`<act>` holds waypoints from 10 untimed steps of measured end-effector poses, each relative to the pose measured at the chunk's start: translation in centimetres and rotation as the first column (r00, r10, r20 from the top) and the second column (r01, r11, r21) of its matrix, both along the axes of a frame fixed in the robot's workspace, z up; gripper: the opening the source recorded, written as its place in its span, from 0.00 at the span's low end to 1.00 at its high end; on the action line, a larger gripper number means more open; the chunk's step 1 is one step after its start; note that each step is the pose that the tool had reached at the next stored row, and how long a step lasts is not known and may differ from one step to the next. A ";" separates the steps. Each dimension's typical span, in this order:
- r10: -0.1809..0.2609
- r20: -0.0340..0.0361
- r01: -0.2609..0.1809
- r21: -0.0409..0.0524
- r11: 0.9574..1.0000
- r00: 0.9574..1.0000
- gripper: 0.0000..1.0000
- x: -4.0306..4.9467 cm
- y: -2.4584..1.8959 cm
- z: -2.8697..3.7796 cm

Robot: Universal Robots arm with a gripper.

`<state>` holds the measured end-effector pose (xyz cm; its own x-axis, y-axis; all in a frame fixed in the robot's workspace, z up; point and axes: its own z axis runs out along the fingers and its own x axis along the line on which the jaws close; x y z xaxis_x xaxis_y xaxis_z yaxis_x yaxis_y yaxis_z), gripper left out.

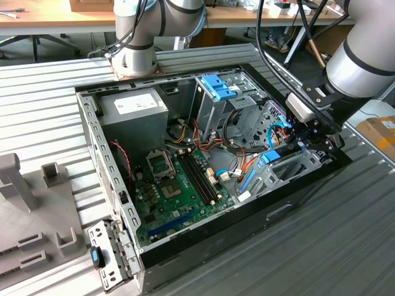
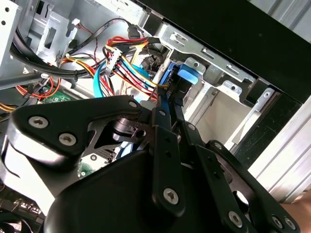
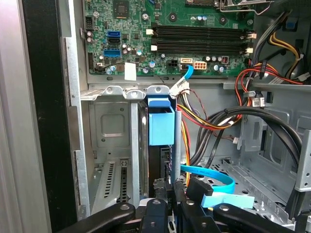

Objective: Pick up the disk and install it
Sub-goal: 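Insert the first disk wire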

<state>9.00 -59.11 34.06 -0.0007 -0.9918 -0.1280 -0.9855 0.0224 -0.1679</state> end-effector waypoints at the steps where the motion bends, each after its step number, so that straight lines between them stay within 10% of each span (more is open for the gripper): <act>1: 0.000 0.000 0.000 0.000 1.000 1.000 0.17 0.00 0.00 0.03; 10: 0.000 0.000 0.000 -0.001 1.000 1.000 0.17 0.00 0.00 0.31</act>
<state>9.00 -59.11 34.37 -0.0007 -0.9918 -0.1274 -0.9855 0.0223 -0.1680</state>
